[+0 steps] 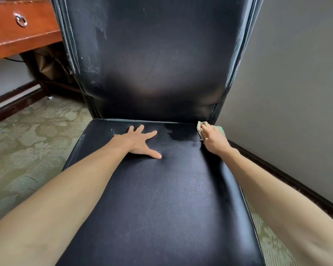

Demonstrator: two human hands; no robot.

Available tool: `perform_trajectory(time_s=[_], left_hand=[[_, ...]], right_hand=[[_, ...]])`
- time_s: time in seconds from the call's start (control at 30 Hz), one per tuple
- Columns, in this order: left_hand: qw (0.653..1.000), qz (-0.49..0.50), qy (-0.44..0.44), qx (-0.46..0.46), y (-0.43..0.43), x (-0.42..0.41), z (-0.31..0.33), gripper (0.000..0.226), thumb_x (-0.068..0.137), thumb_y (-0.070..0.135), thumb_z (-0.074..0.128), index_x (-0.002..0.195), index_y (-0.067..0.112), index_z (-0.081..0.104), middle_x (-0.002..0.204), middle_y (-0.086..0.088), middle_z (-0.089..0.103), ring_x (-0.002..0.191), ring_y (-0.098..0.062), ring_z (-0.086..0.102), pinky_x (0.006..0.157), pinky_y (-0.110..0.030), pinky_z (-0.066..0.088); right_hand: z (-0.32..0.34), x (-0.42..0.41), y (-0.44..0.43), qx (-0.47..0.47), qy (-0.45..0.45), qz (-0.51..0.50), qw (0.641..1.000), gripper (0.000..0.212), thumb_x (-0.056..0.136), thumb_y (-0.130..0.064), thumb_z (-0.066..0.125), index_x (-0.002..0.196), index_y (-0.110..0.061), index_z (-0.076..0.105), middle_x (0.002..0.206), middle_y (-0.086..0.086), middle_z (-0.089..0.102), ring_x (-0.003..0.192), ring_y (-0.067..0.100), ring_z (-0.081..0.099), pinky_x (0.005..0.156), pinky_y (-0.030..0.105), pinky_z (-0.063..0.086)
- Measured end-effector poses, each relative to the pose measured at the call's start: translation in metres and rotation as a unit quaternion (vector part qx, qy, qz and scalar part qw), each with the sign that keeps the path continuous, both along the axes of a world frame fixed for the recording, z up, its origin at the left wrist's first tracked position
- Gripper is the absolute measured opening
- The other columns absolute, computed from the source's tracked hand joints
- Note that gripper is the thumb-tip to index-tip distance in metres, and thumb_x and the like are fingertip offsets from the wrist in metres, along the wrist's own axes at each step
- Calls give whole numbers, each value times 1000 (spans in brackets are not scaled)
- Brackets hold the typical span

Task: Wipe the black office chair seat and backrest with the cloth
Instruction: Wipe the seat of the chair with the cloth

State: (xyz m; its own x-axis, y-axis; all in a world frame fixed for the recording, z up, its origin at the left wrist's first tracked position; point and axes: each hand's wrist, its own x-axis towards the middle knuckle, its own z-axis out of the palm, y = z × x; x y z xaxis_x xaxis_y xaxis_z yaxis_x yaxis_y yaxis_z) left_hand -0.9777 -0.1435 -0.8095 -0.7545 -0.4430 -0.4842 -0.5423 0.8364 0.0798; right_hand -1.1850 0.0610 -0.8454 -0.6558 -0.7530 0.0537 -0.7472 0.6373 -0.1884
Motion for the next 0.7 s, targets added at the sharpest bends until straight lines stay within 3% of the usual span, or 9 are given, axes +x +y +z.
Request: perform_trajectory(time_s=[0.1, 0.27, 0.47, 0.7], left_hand=[[1000, -5, -4, -11, 3, 0, 0, 107, 64, 91, 51, 147, 56, -6, 162, 4, -19, 148, -32, -19, 107, -77, 7], [1000, 2, -11, -8, 4, 1, 3, 106, 66, 90, 51, 148, 56, -7, 162, 4, -19, 147, -33, -20, 105, -78, 7], [1000, 6, -5, -16, 5, 4, 3, 107, 65, 90, 51, 149, 54, -5, 163, 2, -16, 148, -35, -16, 104, -79, 10], [999, 40, -6, -13, 9, 10, 6, 108, 63, 92, 50, 149, 54, -4, 163, 2, -14, 148, -36, -15, 104, -78, 12]], right_hand=[[2, 1, -8, 40, -26, 26, 999, 39, 89, -3, 43, 128, -8, 47, 125, 12, 50, 114, 34, 44, 101, 42, 33], [6, 19, -41, 32, -41, 65, 997, 42, 100, -12, 39, 142, -10, 41, 141, 12, 45, 127, 32, 39, 106, 35, 26], [8, 42, -93, 27, -98, 114, 988, 45, 105, -20, 31, 149, -17, 32, 155, 6, 32, 141, 27, 29, 116, 29, 14], [14, 52, -105, 12, -128, 133, 983, 44, 105, -24, 30, 149, -20, 34, 155, -1, 31, 142, 22, 26, 115, 27, 14]])
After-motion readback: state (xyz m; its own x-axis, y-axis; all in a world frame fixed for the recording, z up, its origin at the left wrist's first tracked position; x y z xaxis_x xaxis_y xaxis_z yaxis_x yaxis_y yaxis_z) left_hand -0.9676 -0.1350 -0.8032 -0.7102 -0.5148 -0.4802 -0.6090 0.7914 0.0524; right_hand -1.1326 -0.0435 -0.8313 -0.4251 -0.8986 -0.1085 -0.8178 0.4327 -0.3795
